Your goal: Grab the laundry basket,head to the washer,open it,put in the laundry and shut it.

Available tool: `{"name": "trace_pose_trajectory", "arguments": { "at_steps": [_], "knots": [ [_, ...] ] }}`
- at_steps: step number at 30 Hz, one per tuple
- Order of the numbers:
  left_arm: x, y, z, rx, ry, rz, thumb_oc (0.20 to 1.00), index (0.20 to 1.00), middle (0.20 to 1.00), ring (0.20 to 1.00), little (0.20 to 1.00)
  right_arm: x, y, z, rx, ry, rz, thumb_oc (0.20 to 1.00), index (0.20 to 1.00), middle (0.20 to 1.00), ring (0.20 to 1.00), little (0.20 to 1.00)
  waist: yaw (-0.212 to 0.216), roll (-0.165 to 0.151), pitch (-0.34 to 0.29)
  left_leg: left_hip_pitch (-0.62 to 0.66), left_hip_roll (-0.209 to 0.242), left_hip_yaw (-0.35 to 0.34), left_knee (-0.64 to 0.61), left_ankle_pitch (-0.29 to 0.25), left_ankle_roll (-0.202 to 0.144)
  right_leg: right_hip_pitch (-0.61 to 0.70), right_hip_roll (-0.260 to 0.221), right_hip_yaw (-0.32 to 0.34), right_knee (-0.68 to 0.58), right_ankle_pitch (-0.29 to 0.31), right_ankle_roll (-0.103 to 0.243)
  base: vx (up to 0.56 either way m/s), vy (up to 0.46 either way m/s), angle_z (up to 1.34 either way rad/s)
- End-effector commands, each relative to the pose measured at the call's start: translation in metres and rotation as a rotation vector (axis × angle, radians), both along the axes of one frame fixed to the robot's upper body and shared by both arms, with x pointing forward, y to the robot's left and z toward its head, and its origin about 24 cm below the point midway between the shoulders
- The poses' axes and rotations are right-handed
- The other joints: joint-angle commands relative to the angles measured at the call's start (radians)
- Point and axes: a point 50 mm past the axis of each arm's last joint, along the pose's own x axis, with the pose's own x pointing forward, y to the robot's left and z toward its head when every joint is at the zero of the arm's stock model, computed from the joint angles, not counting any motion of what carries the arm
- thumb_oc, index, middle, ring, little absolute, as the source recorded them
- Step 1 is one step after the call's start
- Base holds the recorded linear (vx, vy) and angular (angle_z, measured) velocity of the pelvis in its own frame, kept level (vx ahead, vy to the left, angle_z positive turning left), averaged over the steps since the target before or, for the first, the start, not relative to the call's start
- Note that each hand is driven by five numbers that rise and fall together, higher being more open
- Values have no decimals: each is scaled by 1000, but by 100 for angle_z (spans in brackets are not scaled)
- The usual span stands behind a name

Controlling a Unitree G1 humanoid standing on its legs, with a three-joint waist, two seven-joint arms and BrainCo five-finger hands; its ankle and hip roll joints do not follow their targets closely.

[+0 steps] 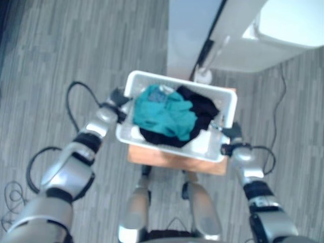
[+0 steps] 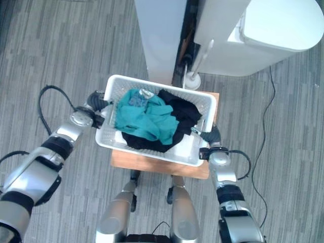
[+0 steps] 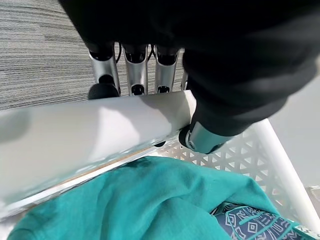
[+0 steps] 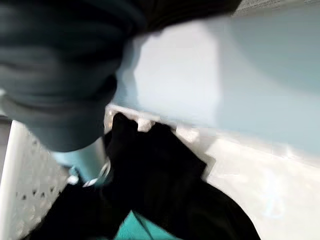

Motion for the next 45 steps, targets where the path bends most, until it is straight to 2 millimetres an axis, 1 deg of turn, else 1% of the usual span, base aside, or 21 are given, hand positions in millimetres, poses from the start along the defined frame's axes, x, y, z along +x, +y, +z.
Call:
{"name": "trace_pose_trajectory", "arguments": {
  "at_steps": [1,8,15,17,23,26,28,29,30,32,33,34,35,36,37,38,39,41,42,45],
  "knots": [
    [8,-25,40,25,-131,-107,200,200,200,200,200,-1,-12,23,-24,-110,-10,200,200,200,200,200,13,46,-9,-26,32,-53,-53,56,24,90,-62,-6,17,-68,60,0,0,0],
    [5,-21,42,18,-156,-104,200,200,200,200,200,-5,-13,20,-61,-98,3,200,200,200,200,200,19,46,-9,-33,33,-55,-53,57,22,83,-63,-7,18,-68,59,0,0,0],
    [3,-20,41,9,-173,-98,200,200,200,200,200,-6,-15,25,-91,-115,-6,200,200,200,200,200,17,45,-9,-24,34,-55,-53,55,22,89,-62,-6,19,-70,58,0,0,0],
    [1,-21,41,-6,-186,-96,200,200,200,200,200,-5,-14,32,-103,-146,-9,200,200,200,200,200,17,45,-9,-18,34,-54,-53,53,22,95,-61,-3,19,-72,57,0,0,0],
    [-2,-23,43,-32,-205,-114,200,200,200,200,200,-6,-13,44,-113,-192,-10,200,200,200,200,200,19,47,-9,1,36,-52,-53,50,22,115,-62,-5,18,-73,56,0,-2,-1],
    [-6,-23,42,-39,-211,-127,200,200,200,200,200,-9,-10,49,-99,-222,-7,200,200,200,200,200,20,48,-9,16,35,-50,-53,48,23,128,-61,-5,18,-75,54,-4,-12,-3],
    [-9,-21,38,-47,-210,-130,200,200,200,200,200,-11,-8,53,-97,-242,-1,200,200,200,200,200,21,48,-9,25,36,-49,-53,47,23,136,-61,-6,19,-77,53,0,0,0],
    [-14,-19,34,-65,-214,-135,200,200,200,200,200,-16,-6,59,-90,-277,6,200,200,200,200,200,23,48,-9,40,38,-48,-53,46,23,149,-62,-6,21,-79,51,0,0,0],
    [-14,-19,34,-65,-214,-135,200,200,200,200,200,-16,-6,59,-90,-277,6,200,200,200,200,200,23,48,-9,40,38,-48,-53,46,23,149,-62,-6,21,-79,51,-2,-31,-4],
    [-23,-13,23,-95,-204,-131,200,200,200,200,200,-25,-5,61,-67,-302,8,200,200,200,200,200,25,47,-9,64,39,-44,-53,43,25,171,-62,-7,25,-84,49,0,0,0],
    [-23,-13,23,-95,-203,-131,200,200,200,200,200,-25,-5,61,-68,-301,9,200,200,200,200,200,24,47,-9,65,39,-44,-53,42,25,172,-61,-7,24,-85,49,0,0,0],
    [-33,-6,11,-111,-186,-126,200,200,200,200,200,-33,-5,58,-40,-304,6,200,200,200,200,200,26,48,-11,88,40,-42,-53,39,27,193,-61,-8,25,-89,46,0,0,0],
    [-39,-2,4,-122,-173,-120,200,200,200,200,200,-38,-5,55,-29,-302,12,200,200,200,200,200,27,47,-19,95,41,-41,-53,36,27,198,-61,-7,26,-89,45,0,0,0],
    [-39,-1,4,-122,-172,-120,200,200,200,200,200,-38,-5,55,-29,-301,12,200,200,200,200,200,26,47,-20,95,41,-41,-53,35,27,198,-61,-7,26,-89,45,0,0,0],
    [-45,4,-5,-133,-157,-109,200,200,200,200,200,-43,-4,52,-11,-298,16,200,200,200,200,200,29,46,-33,103,42,-39,-53,32,28,206,-61,-9,27,-92,44,0,0,0],
    [-45,4,-5,-133,-157,-109,200,200,200,200,200,-43,-4,52,-11,-297,16,200,200,200,200,200,28,46,-34,104,42,-39,-53,32,28,206,-61,-9,27,-92,44,45,-29,-1],
    [-63,15,-25,-165,-112,-89,200,200,200,200,200,-54,-2,41,30,-267,36,200,200,200,200,200,33,43,-71,126,45,-34,-53,23,28,226,-58,-10,34,-104,42,36,-22,-1],
    [-63,15,-25,-165,-111,-89,200,200,200,200,200,-54,-2,41,30,-267,36,200,200,200,200,200,32,43,-71,126,45,-34,-53,23,28,226,-58,-10,34,-104,42,33,-21,-2],
    [-76,24,-39,-175,-73,-69,200,200,200,200,200,-62,0,34,62,-252,49,200,200,200,200,200,36,41,-96,146,47,-31,-53,16,29,241,-56,-13,48,-116,40,51,-25,5],
    [-100,38,-60,-208,-16,-29,200,200,200,200,200,-71,-1,23,105,-215,55,200,200,200,200,200,43,39,-140,179,53,-29,-53,2,32,265,-52,-11,73,-138,39,62,-34,-2]
  ]
}}
